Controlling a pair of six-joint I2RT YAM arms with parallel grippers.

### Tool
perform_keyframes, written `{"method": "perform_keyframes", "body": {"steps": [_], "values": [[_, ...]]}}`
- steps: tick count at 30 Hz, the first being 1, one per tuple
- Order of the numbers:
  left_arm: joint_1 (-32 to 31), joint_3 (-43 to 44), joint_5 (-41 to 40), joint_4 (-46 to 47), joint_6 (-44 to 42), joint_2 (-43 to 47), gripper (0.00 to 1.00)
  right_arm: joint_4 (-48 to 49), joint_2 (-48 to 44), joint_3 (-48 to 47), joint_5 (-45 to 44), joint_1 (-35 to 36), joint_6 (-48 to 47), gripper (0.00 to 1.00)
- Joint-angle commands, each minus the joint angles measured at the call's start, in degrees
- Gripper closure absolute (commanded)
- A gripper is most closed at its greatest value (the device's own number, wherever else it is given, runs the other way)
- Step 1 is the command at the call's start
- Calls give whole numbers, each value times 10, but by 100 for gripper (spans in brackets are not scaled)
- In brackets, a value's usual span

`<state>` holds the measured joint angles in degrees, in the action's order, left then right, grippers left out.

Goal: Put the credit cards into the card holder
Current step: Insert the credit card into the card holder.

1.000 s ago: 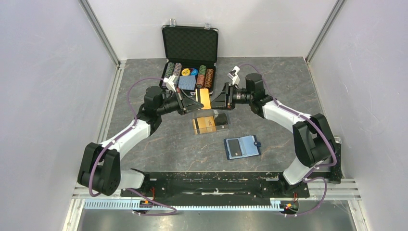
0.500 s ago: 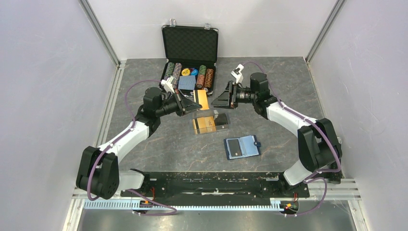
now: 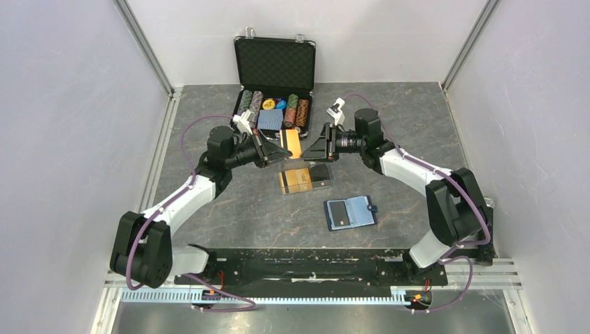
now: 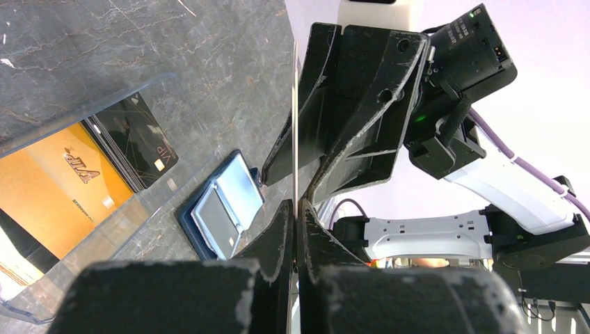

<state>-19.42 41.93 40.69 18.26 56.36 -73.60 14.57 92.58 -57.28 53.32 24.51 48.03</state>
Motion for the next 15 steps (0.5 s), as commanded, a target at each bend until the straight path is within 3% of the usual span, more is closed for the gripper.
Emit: {"method": "perform_keyframes", "body": {"steps": [1,5,15], "values": [[-1,1,14,28,8,6,98,23,4,9,-1,0,-4,63],[-2,1,16,28,8,7,98,24,0,12,-10,-2,-4,68],[-2,3,23,32,9,4,98,22,7,10,-9,-3,-6,69]]}}
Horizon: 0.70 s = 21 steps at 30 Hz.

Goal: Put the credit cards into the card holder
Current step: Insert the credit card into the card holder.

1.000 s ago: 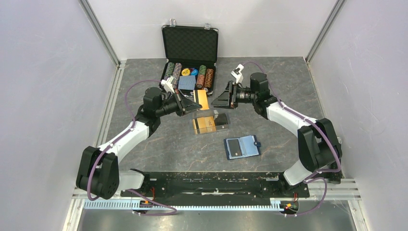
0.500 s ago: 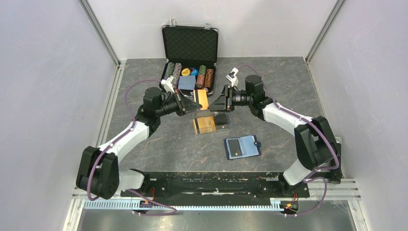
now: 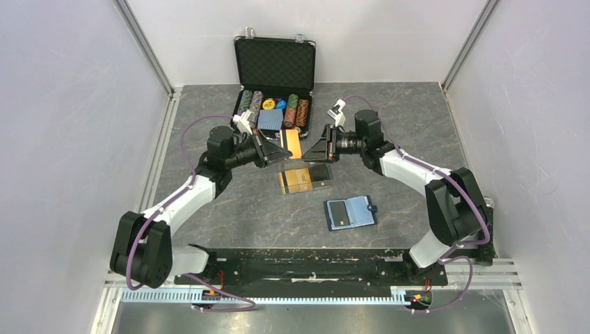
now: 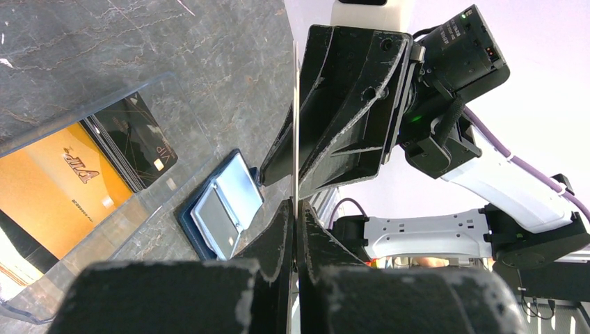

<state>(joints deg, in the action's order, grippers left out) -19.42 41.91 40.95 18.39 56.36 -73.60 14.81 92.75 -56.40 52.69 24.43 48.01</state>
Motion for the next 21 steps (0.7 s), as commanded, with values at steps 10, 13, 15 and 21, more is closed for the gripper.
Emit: {"method": "perform_keyframes", "body": {"steps": [10,13,15,21], "values": [[-3,1,52,77,33,-6,98,35,30,-16,-6,-2,0,68],[-5,0,58,79,34,-9,98,68,38,-21,3,-2,25,68],[-6,-2,59,82,36,-11,98,100,39,-18,9,-2,43,67],[-9,-3,64,97,45,-20,98,170,37,-3,32,1,87,62]]}}
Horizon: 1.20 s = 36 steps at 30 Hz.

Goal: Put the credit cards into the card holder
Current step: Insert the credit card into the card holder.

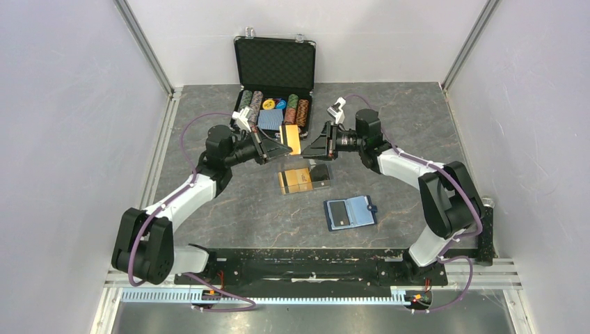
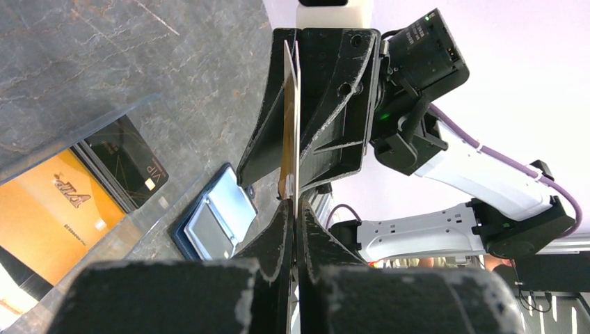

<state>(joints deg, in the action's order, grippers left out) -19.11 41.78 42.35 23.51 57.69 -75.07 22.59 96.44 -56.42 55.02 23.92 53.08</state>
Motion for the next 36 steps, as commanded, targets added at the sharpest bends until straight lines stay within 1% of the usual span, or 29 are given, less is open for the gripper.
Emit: {"method": "perform_keyframes", "body": {"steps": [1,5,15,16,18,20,21,23,25,27,30,36], "values": [[-12,-1,52,48,34,-7,98,100,-2,0,10,7,39,61],[-16,1,62,62,41,-18,98,126,3,2,22,9,54,60],[-32,16,98,94,60,-52,98,249,23,1,50,12,135,61],[-35,18,96,95,60,-53,98,263,23,3,51,12,145,63],[-34,18,95,95,60,-55,98,296,23,9,50,11,164,73],[-35,17,92,92,59,-54,98,303,23,10,51,11,171,93],[-35,15,87,87,56,-52,98,301,21,9,51,10,170,100],[-34,12,76,71,46,-45,96,274,16,7,45,2,150,100],[-34,9,66,43,30,-37,94,196,4,1,30,-12,104,100],[-35,6,57,15,13,-28,93,103,-10,-14,13,-33,39,100],[-35,-1,45,-16,-6,-17,92,11,-24,-29,-8,-57,-24,100],[-35,-18,37,-17,-8,-7,91,-5,-47,-14,-17,-84,-36,100]]}}
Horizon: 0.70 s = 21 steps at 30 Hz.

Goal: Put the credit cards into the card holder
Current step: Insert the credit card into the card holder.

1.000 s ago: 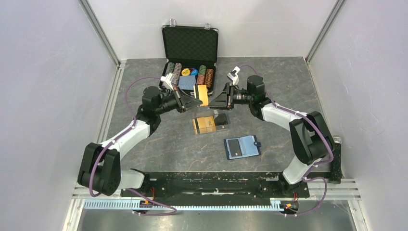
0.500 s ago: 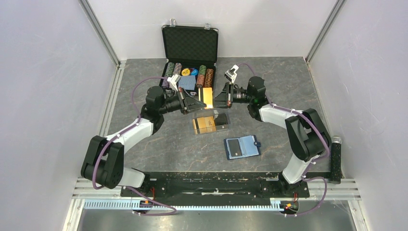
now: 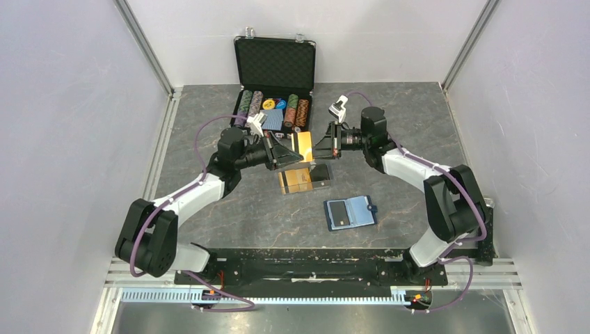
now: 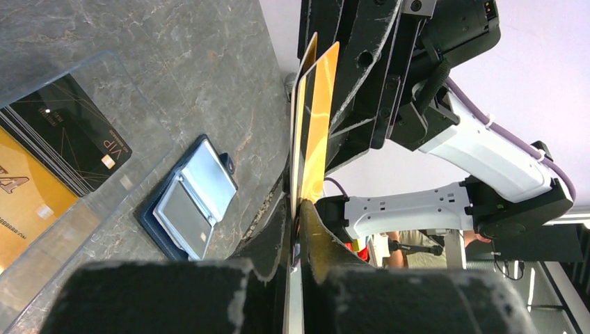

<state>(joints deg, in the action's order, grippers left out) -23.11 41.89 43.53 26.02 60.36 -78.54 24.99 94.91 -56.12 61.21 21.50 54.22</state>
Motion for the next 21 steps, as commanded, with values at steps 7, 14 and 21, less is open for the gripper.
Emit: {"method": "perform_keyframes", "body": {"steps": [7,14,21], "values": [[6,-19,25,-47,-42,25,90,-39,-48,-2,-88,-72,-57,100],[6,-3,-14,-118,-79,21,96,-125,-66,-11,-105,-91,-122,100],[4,41,-60,-269,-178,-21,98,-318,-101,-27,-164,-99,-267,100]]}}
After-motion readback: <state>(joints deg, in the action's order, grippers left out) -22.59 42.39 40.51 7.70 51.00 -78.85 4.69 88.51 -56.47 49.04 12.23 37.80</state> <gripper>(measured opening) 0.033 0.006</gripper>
